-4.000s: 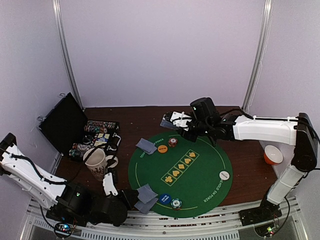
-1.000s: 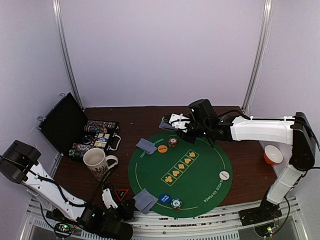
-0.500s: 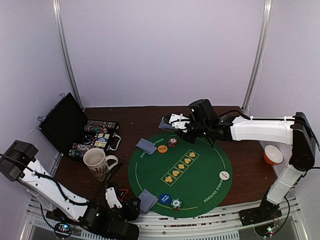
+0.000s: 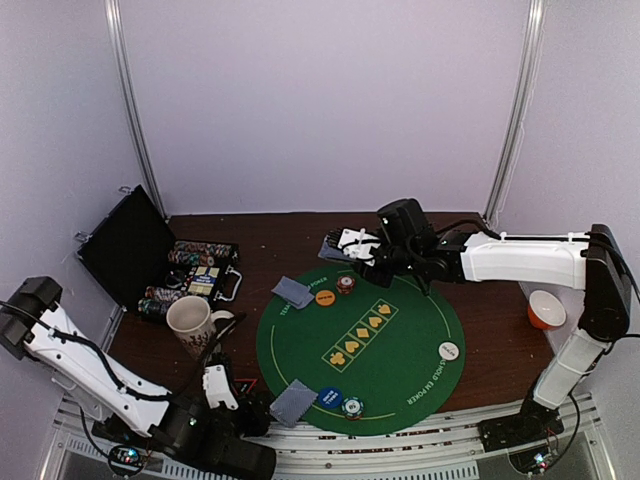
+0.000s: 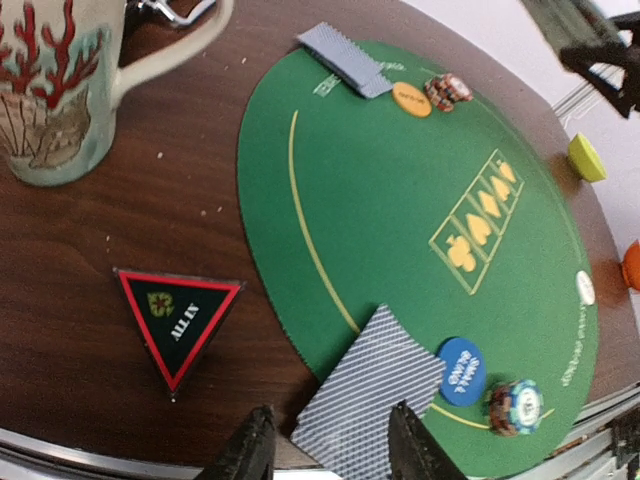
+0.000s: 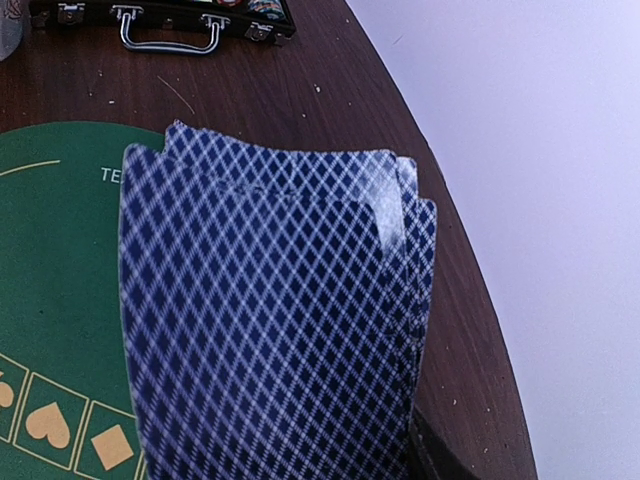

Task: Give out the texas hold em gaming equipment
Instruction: Distribute the poker card in the small blind area, then pick up the poker card from the face-down deck piles.

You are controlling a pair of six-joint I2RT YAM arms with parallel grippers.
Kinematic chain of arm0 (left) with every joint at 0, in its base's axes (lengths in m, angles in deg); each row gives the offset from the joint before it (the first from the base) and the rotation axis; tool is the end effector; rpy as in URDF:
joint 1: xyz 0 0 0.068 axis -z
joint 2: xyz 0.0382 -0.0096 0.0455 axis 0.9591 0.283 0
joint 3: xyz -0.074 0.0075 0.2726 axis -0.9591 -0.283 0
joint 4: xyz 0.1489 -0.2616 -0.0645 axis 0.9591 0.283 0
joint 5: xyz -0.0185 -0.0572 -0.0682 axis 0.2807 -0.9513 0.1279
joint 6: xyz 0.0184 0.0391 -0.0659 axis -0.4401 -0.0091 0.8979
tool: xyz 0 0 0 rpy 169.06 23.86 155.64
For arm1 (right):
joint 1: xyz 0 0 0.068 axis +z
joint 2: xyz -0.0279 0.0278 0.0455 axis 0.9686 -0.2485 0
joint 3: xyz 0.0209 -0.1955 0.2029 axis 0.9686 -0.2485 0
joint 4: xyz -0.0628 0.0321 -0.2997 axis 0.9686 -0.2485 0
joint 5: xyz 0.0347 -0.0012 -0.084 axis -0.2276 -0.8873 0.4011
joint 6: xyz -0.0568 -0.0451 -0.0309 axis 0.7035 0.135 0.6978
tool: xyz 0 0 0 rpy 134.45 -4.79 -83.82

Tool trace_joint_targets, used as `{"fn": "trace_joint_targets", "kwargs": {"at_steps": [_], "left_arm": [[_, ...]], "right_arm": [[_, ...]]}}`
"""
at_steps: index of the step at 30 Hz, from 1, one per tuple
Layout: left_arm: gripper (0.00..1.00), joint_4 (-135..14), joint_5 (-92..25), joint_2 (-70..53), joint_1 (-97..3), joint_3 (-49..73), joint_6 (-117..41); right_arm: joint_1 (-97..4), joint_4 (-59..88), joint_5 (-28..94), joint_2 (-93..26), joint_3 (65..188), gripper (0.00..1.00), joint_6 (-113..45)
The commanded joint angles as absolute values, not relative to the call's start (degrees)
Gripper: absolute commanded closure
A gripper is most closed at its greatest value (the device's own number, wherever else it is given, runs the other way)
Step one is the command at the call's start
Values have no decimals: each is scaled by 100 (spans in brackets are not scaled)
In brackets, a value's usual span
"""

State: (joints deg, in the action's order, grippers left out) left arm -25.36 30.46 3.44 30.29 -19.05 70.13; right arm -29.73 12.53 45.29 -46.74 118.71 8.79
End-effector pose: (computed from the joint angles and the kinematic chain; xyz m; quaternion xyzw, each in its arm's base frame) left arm -0.0116 -0.2797 0.1052 -0.1649 0.8665 -0.2466 0.4014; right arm 0.3207 0.3224 0.2398 -0.5490 0.6643 0.0061 0.5073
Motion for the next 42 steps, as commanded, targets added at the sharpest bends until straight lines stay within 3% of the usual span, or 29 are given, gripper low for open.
{"fn": "trace_joint_targets", "kwargs": {"at_steps": [1,4,7,12,18,21,25,29,31,42], "left_arm": [[58,-1011,3823,-420,2936,-1109,7320],[55,-1430,3729,-976,2479,-647,5090],[50,-2989,2534,-1696,1547,-791,2279],[46,-4426,1172,-3150,86,-1441,369],[36,-3820,-1182,-2121,-1723,50,-1458],[34,-3952,-2834,-1531,-2942,406,-1775],[31,-4452,-4189,-967,-3839,498,-1935],[9,-5056,-5463,-320,-3951,572,-1938],[3,-5477,-5667,-269,-3954,452,-1907],[6,-6479,-6459,573,-3938,452,-1518]], "right_arm": [[-2899,1079,4560,-4573,12013,59,1019],[-2877,1056,4473,-4533,12036,59,1022],[-2853,996,4298,-4501,12091,59,1013],[-2803,954,4036,-4403,12119,59,1009],[-2730,865,3811,-4253,12126,59,1058],[-2719,889,3784,-4197,12144,59,1042],[-2707,889,3763,-4215,12208,58,1030],[-2701,966,3747,-4259,12246,58,1096],[-2700,1052,3769,-4292,12257,58,1113],[-2701,1057,3607,-4639,12610,58,1328]]}}
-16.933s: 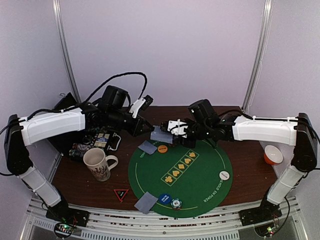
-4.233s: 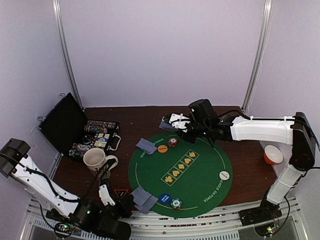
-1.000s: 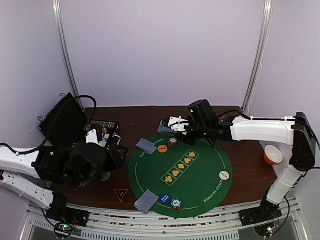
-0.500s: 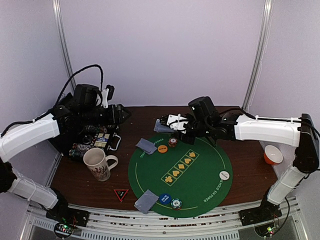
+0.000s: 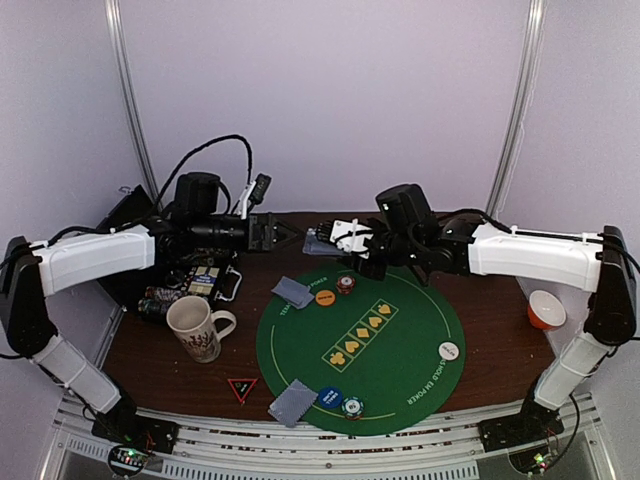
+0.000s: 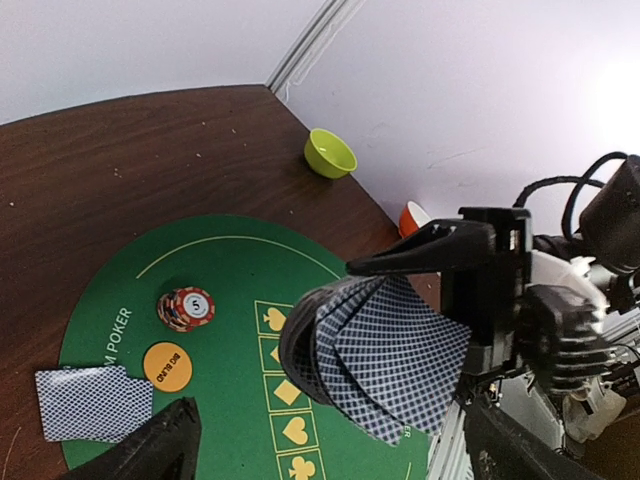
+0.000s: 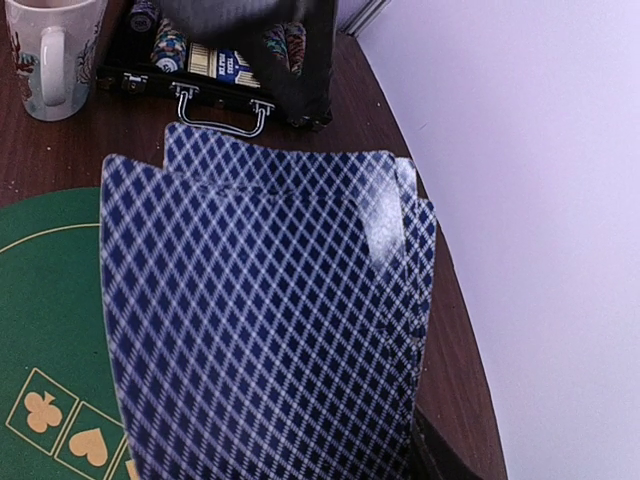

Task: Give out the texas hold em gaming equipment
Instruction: Pick up the poker card from the face-down deck piles.

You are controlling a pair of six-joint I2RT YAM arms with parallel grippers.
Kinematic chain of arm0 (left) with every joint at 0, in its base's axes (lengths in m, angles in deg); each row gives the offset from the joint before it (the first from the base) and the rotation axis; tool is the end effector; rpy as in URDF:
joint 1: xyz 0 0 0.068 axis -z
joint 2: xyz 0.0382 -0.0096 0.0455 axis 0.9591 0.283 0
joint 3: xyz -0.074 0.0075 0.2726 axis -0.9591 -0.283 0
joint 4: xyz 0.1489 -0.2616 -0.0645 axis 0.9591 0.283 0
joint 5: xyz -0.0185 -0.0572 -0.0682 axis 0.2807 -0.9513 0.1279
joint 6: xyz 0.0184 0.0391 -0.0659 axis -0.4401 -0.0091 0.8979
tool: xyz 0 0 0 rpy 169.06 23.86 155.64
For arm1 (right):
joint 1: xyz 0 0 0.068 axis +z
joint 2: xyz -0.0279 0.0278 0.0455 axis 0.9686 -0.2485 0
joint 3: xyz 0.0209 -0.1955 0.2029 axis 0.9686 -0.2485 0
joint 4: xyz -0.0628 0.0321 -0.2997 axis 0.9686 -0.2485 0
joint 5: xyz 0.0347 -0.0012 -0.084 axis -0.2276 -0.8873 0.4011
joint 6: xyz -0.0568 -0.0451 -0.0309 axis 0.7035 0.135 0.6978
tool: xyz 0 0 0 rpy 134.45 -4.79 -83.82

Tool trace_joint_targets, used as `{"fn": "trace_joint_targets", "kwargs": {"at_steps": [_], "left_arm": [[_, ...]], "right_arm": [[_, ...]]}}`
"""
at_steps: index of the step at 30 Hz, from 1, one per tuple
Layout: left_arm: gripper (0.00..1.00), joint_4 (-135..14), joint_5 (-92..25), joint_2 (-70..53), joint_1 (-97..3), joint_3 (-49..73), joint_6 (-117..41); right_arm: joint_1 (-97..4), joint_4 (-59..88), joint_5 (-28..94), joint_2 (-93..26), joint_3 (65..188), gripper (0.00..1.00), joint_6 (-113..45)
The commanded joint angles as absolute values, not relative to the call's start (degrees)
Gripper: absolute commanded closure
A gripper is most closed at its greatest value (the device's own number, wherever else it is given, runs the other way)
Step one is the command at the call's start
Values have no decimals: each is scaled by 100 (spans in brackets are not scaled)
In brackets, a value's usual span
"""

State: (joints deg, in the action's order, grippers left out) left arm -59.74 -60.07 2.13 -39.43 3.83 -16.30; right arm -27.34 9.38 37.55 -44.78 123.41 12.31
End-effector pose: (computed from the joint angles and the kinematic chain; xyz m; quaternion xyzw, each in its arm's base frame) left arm 0.3238 -0.2664 0.2844 0.1734 0.7863 -0.5059 0.3095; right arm 0.3014 0.3430 0.2821 -0.5969 0.5998 0.0607 0.5294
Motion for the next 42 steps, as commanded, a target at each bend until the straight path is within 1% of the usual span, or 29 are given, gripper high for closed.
{"fn": "trace_joint_targets", "kwargs": {"at_steps": [1,5,9,13,16,18,21,32,35,36,38,39,40,41,42], "left_arm": [[6,-6485,-6475,612,-3935,468,-1532],[4,-6606,-6545,774,-3905,533,-1543],[5,-6688,-6633,1011,-3829,600,-1470],[9,-7012,-6705,1152,-3823,536,-1260],[16,-6929,-6750,1277,-3814,620,-1282],[23,-6881,-6787,1325,-3806,674,-1327],[39,-6825,-6851,1337,-3797,717,-1407],[79,-7065,-7395,1341,-3640,677,-1497],[97,-7117,-7454,1337,-3612,684,-1505],[100,-7162,-7479,1332,-3606,659,-1491],[100,-7275,-7460,1312,-3607,587,-1414],[100,-7329,-7420,1294,-3610,547,-1385],[100,-7374,-7377,1269,-3607,509,-1364],[100,-7433,-7341,1237,-3609,474,-1332],[100,-7495,-7308,1211,-3606,423,-1302]], "right_arm": [[-2700,1041,3574,-4676,12647,58,1333],[-2688,1042,3495,-4760,12686,58,1382],[-2682,1040,3460,-4842,12691,58,1438],[-2632,1032,3472,-4959,12723,58,1549],[-2622,1059,3451,-5010,12758,58,1552],[-2612,1045,3453,-5037,12791,58,1553],[-2613,1054,3460,-5046,12820,58,1744],[-2603,1099,3329,-5125,12890,59,1771],[-2601,1086,3317,-5147,12931,59,1769],[-2600,1079,3317,-5149,12928,59,1764],[-2600,1062,3310,-5155,12929,58,1765],[-2603,1041,3305,-5154,12928,56,1760],[-2604,1028,3302,-5164,12928,51,1733],[-2602,1038,3301,-5162,12921,41,1673],[-2600,1056,3287,-5155,12907,27,1638]]}}
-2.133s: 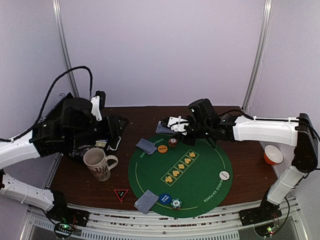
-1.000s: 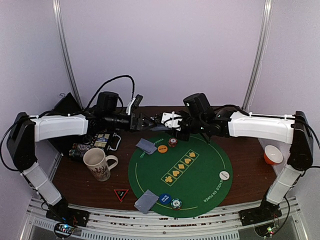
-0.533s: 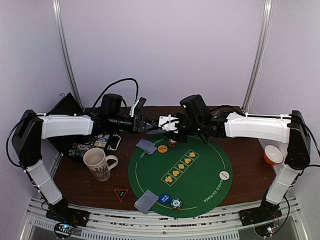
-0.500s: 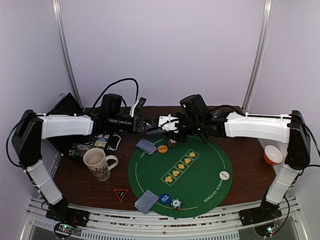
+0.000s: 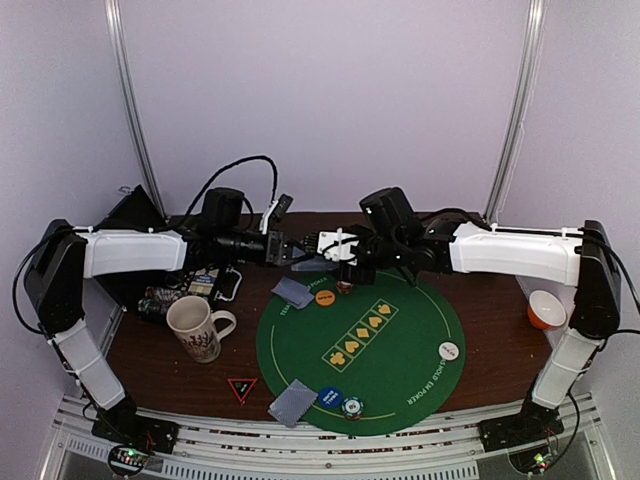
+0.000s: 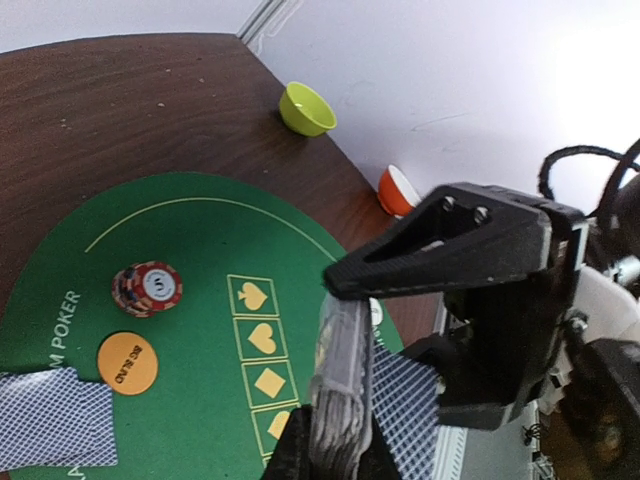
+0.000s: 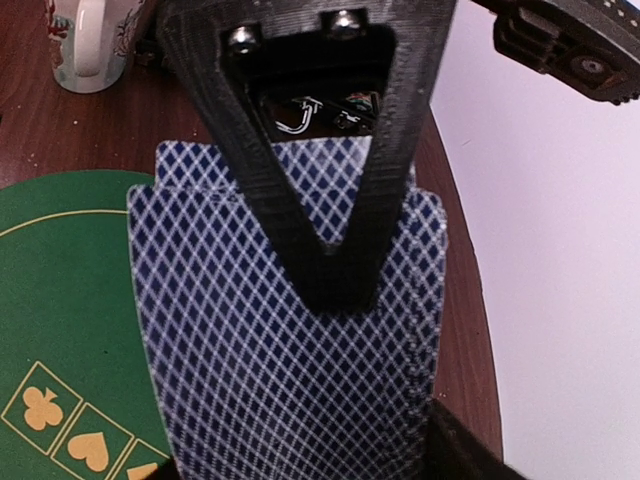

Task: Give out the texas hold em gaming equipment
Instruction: Pick up the poker card from the face-down deck piles.

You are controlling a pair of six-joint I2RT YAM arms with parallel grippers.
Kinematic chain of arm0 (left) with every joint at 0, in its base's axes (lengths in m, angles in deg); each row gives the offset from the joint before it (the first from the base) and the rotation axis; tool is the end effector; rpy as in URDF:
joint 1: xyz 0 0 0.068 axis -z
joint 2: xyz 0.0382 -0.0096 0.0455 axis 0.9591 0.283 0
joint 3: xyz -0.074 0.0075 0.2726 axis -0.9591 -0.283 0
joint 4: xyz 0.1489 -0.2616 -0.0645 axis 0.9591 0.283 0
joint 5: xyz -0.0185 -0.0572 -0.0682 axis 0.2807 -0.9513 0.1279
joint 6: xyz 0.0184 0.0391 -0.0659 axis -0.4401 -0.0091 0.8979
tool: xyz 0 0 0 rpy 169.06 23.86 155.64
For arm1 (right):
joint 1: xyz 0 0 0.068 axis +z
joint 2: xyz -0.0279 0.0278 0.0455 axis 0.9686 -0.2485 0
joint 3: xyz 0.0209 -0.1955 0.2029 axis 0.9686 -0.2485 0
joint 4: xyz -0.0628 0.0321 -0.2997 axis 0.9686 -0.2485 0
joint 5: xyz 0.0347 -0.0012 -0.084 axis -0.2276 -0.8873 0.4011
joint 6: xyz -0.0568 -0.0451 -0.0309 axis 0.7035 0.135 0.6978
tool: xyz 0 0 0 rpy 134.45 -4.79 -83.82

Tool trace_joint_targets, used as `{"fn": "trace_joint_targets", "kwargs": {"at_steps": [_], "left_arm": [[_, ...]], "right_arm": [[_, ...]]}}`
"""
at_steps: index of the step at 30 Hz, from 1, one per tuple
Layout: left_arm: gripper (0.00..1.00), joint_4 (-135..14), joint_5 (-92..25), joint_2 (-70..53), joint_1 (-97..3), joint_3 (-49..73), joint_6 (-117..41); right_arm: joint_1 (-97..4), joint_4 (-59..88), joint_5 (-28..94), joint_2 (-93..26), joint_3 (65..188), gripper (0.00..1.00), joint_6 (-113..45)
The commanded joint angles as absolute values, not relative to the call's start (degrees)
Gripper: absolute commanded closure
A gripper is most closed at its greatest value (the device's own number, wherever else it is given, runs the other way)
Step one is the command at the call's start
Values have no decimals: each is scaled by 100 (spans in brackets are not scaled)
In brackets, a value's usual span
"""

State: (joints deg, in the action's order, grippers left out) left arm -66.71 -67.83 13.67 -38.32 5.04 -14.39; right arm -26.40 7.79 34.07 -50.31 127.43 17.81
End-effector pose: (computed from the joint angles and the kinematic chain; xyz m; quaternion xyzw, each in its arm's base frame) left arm 0.3407 -0.2970 0.2259 0.1951 0.7840 -0.5412 0.2332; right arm 0.3065 0.3667 0.2652 -0.6493 0.5633 0.0652 0.5068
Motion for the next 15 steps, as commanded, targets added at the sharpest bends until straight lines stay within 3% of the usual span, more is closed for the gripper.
{"fn": "trace_joint_targets", "kwargs": {"at_steps": [1,2,3,9,15], "left_arm": [[100,-7563,-7278,1191,-3609,386,-1269],[100,-7607,-7246,1170,-3605,358,-1248],[100,-7630,-7220,1156,-3603,343,-1242],[100,-7435,-7203,1141,-3612,358,-1394],[100,-7235,-7110,1137,-3607,439,-1480]], "right_arm": [[-2600,1043,3248,-5153,12899,13,1502],[-2596,996,3167,-5158,12901,2,1432],[-2599,934,3094,-5172,12929,0,1399],[-2597,783,3204,-5338,13127,0,1188],[-2597,718,3382,-5274,13049,14,1334]]}}
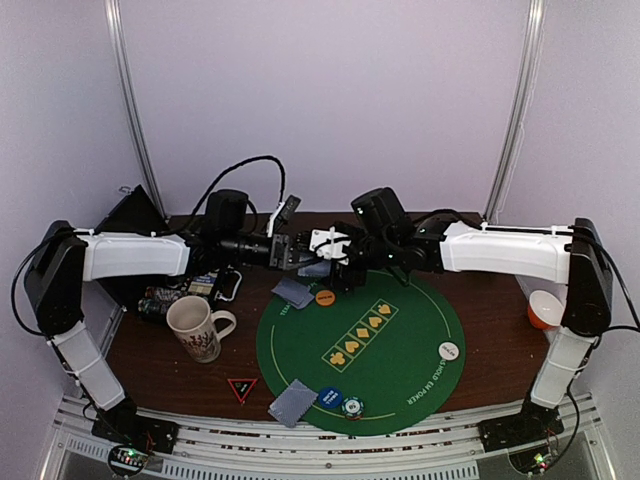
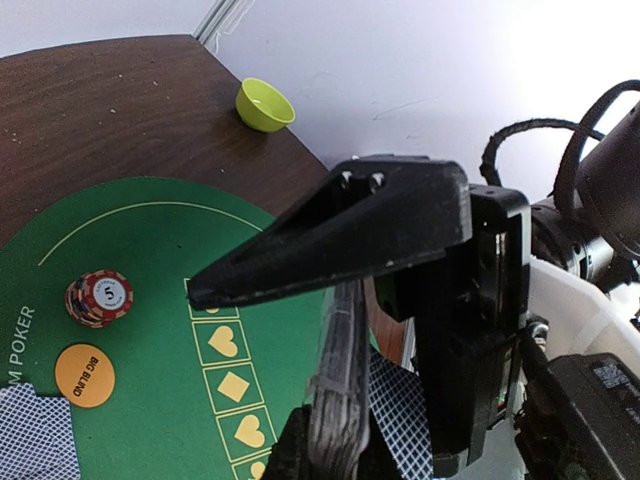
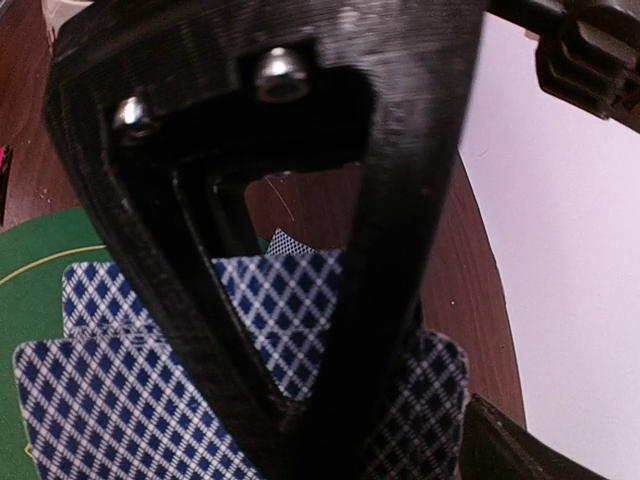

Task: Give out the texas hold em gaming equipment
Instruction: Pick up the poker card from the face-down deck piles.

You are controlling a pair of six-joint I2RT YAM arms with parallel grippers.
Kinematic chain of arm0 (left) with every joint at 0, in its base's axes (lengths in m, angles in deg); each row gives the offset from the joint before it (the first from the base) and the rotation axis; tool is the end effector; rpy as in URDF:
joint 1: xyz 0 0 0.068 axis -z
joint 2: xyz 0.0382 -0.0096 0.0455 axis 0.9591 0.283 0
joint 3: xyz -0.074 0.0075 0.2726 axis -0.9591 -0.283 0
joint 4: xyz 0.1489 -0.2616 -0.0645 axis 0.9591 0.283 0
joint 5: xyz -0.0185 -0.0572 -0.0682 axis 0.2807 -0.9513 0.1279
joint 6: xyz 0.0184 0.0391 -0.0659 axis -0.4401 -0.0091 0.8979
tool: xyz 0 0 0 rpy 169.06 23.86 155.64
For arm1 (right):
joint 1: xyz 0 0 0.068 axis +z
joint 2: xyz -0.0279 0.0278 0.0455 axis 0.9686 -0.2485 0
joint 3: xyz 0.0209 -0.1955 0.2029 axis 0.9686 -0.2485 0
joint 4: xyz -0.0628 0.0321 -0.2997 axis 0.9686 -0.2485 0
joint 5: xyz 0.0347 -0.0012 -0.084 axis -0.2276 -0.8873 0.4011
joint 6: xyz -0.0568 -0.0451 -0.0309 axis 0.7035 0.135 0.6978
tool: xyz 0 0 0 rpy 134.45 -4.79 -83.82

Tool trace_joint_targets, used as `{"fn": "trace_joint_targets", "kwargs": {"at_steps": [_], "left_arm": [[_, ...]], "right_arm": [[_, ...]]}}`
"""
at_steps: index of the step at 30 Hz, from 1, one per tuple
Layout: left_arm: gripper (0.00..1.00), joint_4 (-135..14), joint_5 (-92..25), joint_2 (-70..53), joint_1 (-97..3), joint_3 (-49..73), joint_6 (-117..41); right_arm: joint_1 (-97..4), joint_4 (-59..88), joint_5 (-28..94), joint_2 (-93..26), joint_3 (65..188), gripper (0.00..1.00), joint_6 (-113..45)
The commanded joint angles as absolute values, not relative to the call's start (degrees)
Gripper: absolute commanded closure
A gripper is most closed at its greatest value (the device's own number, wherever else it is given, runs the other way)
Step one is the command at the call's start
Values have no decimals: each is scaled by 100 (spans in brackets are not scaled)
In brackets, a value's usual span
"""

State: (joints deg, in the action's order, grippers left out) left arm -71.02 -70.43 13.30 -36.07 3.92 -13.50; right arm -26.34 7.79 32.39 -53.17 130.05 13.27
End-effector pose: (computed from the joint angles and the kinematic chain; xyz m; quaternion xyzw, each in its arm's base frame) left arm 0.3257 -0.3105 0.2303 0.2255 0.7585 -0.5678 0.2270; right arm 0.3130 0.3780 0.2613 -0.6322 0.5832 0.0980 0.5005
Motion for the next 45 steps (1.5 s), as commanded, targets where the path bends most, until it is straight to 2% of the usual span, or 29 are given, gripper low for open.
{"fn": "trace_joint_targets", "kwargs": {"at_steps": [1,9,15,18,21,26,30,33,40,45], "left_arm": [[100,-7211,-7083,1141,-3612,451,-1480],[100,-7223,-7034,1212,-3620,499,-1339],[100,-7148,-7013,1178,-3618,532,-1397],[100,-7144,-7032,1171,-3616,509,-1393],[100,-7158,-7056,1170,-3618,496,-1386],[100,-7182,-7087,1162,-3614,486,-1418],[72,-6827,-6848,1241,-3619,654,-1594],[64,-6274,-6609,1304,-3613,905,-1903],[51,-4963,-6039,1265,-3613,1414,-2822],[49,-4527,-5964,1254,-3616,1592,-3043]], "right_arm": [[-2601,731,3394,-5239,13012,15,1354],[-2609,805,3275,-4835,12592,5,1554],[-2621,780,3269,-4810,12556,24,1765],[-2617,814,3309,-4821,12533,30,1782],[-2617,849,3421,-4866,12547,43,1804],[-2612,836,3338,-4860,12578,48,1804],[-2606,811,3291,-4860,12594,50,1783],[-2612,822,3292,-4845,12584,50,1751],[-2611,840,3310,-4896,12604,50,1756],[-2612,838,3341,-4914,12634,50,1738]]}}
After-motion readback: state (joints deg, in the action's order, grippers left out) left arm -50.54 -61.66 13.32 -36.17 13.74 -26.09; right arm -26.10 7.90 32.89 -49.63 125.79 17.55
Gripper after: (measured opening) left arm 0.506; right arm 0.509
